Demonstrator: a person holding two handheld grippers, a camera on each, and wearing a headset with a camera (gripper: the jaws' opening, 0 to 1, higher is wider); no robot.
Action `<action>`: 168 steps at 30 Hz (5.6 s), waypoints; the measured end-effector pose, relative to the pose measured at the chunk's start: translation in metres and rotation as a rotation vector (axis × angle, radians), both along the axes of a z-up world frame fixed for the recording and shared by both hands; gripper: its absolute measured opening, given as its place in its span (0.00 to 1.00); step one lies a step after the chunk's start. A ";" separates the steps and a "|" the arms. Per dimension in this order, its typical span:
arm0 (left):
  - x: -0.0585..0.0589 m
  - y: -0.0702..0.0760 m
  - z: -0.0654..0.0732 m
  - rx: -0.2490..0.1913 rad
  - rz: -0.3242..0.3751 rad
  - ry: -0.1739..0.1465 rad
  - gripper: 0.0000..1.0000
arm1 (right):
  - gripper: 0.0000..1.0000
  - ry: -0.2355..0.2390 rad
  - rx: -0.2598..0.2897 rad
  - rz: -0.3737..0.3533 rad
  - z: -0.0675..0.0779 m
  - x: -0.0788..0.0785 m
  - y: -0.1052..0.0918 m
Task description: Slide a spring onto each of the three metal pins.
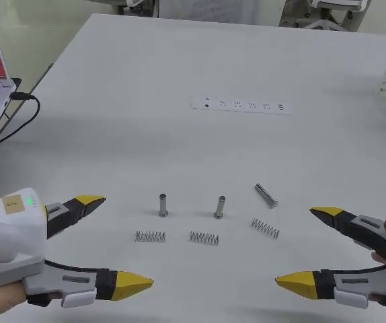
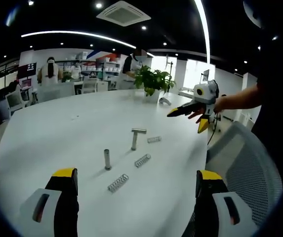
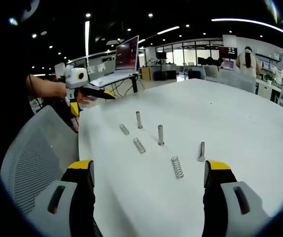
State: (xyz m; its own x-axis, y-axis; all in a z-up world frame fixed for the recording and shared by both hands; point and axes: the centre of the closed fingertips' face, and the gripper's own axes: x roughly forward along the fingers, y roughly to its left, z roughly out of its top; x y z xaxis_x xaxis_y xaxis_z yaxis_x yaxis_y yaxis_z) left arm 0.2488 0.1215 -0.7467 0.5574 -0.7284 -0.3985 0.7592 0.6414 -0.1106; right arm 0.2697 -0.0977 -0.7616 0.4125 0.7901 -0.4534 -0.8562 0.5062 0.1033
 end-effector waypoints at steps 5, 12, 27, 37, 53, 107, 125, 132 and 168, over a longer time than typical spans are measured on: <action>-0.002 0.000 -0.002 0.003 -0.004 0.002 0.98 | 0.93 0.004 -0.004 0.009 -0.001 -0.003 0.001; -0.002 -0.001 -0.003 0.001 -0.012 0.007 0.98 | 0.95 0.003 -0.007 0.012 -0.002 -0.004 0.002; -0.002 -0.004 -0.003 -0.010 -0.006 0.009 0.98 | 0.98 0.007 -0.033 0.016 -0.009 -0.003 -0.003; -0.002 -0.004 -0.009 -0.012 -0.006 0.024 0.98 | 1.00 0.021 0.040 -0.008 0.000 0.004 0.000; 0.002 0.003 -0.014 -0.020 0.010 0.036 0.98 | 0.97 0.041 -0.045 -0.017 -0.005 0.023 0.005; 0.009 0.009 -0.016 0.006 -0.001 0.020 0.98 | 0.20 0.264 -0.410 -0.115 -0.071 0.144 0.014; 0.009 0.016 -0.022 -0.001 0.029 0.035 0.98 | 0.10 0.374 -0.409 -0.173 -0.084 0.155 0.015; 0.009 0.017 -0.022 0.001 0.031 0.038 0.98 | 0.07 0.400 -0.431 -0.176 -0.089 0.154 0.016; 0.003 0.011 -0.019 0.007 0.031 0.028 0.97 | 0.05 0.293 -0.305 -0.201 -0.057 0.116 0.005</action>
